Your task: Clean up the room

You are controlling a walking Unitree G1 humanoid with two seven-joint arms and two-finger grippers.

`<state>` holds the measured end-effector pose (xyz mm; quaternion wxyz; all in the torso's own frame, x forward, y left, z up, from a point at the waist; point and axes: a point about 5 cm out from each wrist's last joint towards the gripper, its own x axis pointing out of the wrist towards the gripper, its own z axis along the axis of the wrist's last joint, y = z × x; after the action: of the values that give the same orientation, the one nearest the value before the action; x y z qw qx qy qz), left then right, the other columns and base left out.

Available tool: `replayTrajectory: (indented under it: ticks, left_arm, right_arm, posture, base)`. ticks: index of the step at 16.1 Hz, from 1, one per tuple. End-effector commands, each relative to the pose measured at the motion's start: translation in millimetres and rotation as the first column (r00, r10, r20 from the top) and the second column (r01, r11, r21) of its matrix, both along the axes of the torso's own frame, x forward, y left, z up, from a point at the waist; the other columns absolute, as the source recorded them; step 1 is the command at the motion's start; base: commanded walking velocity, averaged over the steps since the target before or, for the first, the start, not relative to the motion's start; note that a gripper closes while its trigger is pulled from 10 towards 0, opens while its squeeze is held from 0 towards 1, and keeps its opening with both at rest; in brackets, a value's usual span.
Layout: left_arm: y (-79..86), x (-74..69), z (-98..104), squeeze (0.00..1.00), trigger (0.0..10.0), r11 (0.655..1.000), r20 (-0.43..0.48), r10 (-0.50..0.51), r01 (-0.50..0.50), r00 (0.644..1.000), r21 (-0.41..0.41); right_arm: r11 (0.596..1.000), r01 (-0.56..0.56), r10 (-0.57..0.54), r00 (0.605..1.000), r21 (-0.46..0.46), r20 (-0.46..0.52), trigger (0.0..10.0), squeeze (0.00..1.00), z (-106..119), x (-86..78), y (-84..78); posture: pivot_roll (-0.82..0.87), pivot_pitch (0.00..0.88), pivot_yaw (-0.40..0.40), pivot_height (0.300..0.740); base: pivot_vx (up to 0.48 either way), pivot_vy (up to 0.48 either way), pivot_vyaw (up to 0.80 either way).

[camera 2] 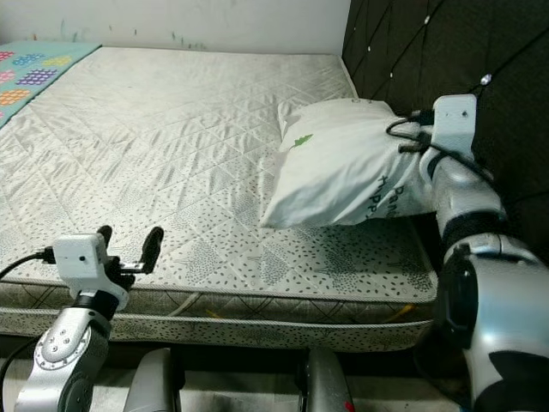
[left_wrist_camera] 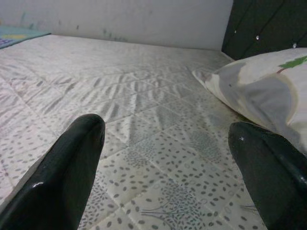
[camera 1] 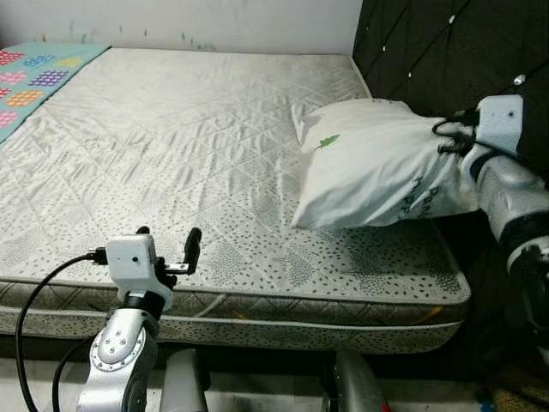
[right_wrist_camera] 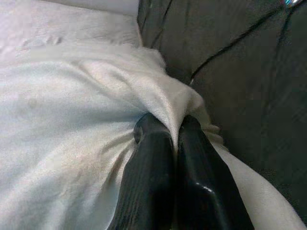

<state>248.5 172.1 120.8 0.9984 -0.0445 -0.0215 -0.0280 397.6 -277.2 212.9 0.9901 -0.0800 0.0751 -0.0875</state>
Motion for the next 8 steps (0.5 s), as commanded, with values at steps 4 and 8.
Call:
replayTrajectory:
  ticks: [4,8]
  left_arm:
    - [2.2,-1.6,-1.0,0.00,10.0,1.000,-0.007,0.005,-0.005,1.000,0.013]
    - [3.4,-3.1,-1.9,0.00,10.0,1.000,-0.016,-0.003,0.004,1.000,0.018]
  right_arm:
    - [0.989,-0.009,0.010,1.000,0.145,-0.001,0.0,0.00,-46.3,-10.9,11.0]
    - [0.966,0.029,-0.024,0.999,0.258,-0.022,0.0,0.00,-87.6,-24.7,25.9]
  posture:
    - [0.08,0.000,-0.023,0.553]
    - [0.07,0.000,-0.009,0.553]
  base:
    - [0.000,0.000,0.00]
    - [0.000,0.000,0.00]
